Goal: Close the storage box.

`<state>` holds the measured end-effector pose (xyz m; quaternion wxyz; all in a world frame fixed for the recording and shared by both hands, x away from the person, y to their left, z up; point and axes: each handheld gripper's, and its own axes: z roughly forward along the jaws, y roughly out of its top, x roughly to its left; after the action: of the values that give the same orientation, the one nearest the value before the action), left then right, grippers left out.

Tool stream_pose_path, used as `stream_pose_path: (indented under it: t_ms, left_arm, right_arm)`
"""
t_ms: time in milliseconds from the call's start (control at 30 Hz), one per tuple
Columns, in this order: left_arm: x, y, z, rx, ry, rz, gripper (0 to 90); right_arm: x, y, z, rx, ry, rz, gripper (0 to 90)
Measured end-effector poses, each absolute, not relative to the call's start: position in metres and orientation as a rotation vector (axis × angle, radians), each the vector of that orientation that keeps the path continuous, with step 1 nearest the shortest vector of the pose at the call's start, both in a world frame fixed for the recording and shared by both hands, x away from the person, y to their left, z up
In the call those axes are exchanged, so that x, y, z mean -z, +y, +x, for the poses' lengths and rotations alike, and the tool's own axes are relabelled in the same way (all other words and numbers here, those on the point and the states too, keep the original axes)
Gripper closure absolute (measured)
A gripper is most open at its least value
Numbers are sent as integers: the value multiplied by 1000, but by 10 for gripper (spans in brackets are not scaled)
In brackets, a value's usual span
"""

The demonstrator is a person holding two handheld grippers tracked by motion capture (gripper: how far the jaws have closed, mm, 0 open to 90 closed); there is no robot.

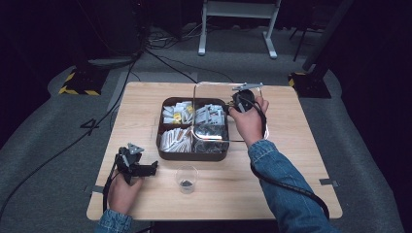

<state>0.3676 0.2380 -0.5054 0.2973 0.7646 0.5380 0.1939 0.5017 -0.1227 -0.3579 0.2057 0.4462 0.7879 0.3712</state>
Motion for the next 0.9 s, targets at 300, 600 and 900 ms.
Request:
stream_pose_path:
  t_ms: [300,600,900]
  left_arm:
    - [505,238,368,-516,1431,2031,4]
    - [505,238,368,-516,1431,2030,4]
    - [506,238,368,-516,1431,2030,4]
  right_arm:
    - [360,-100,501,-1060,2219,1215,588]
    - [365,-81,499,-1058,2224,1210,588]
    - [373,-64,500,-1063,2235,1205,588]
